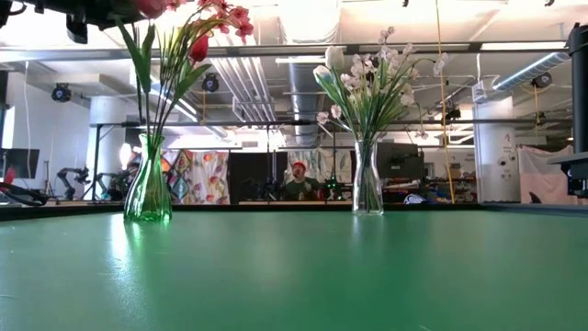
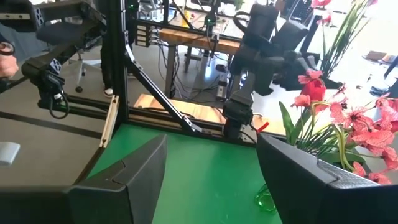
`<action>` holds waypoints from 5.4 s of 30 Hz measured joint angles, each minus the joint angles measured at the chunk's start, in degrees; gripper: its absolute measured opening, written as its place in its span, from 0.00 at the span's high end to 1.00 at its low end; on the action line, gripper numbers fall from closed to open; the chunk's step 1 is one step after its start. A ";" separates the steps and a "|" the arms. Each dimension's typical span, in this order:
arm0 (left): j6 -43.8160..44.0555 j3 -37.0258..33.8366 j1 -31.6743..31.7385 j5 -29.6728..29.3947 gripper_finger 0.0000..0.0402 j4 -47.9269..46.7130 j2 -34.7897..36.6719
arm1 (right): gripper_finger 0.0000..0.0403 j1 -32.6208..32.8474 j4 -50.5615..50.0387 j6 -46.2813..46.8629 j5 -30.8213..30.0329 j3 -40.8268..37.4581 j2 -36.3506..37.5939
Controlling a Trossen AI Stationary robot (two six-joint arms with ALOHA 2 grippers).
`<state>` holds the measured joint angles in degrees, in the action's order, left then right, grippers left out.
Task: Sort flowers into vase by color
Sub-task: Put the pink flowers into the green vase, then return to Home Position
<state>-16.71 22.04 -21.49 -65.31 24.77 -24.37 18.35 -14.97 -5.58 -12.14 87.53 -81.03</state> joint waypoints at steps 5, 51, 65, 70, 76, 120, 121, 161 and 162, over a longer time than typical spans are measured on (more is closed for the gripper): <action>-1.25 0.88 0.01 -0.08 1.00 -1.13 0.16 | 0.40 0.00 -0.71 0.34 0.00 -0.05 -0.02; 16.04 -3.86 5.85 1.36 1.00 -1.79 -6.43 | 0.39 0.02 -1.24 0.94 0.02 -0.35 -0.07; 17.79 -3.86 5.67 1.37 0.80 -1.80 -6.38 | 0.38 0.02 -1.40 0.56 0.02 -0.35 -0.07; 18.30 -3.86 5.19 1.39 0.65 -2.92 -6.35 | 0.38 0.02 -1.41 0.45 0.02 -0.35 -0.07; 20.91 -3.86 4.76 1.32 0.46 -4.89 -6.32 | 0.38 0.02 -1.59 0.45 0.02 -0.35 -0.07; 70.61 27.24 2.79 29.71 0.27 -88.61 -4.74 | 0.36 0.00 -3.17 0.46 -0.02 -0.31 -0.07; 70.65 27.34 2.79 29.11 0.27 -88.91 -4.60 | 0.36 0.00 -3.31 0.26 -0.02 -0.31 -0.07; 54.63 27.21 2.77 50.90 0.27 -90.13 13.13 | 0.35 0.02 0.84 -3.98 -0.24 -14.68 18.06; 54.34 26.56 2.77 50.30 0.27 -90.12 14.04 | 0.35 0.02 0.82 -3.98 -0.96 -15.39 19.34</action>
<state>37.64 48.60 -18.72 -15.01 -65.35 -10.33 18.37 -14.15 -9.56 -13.10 72.14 -61.70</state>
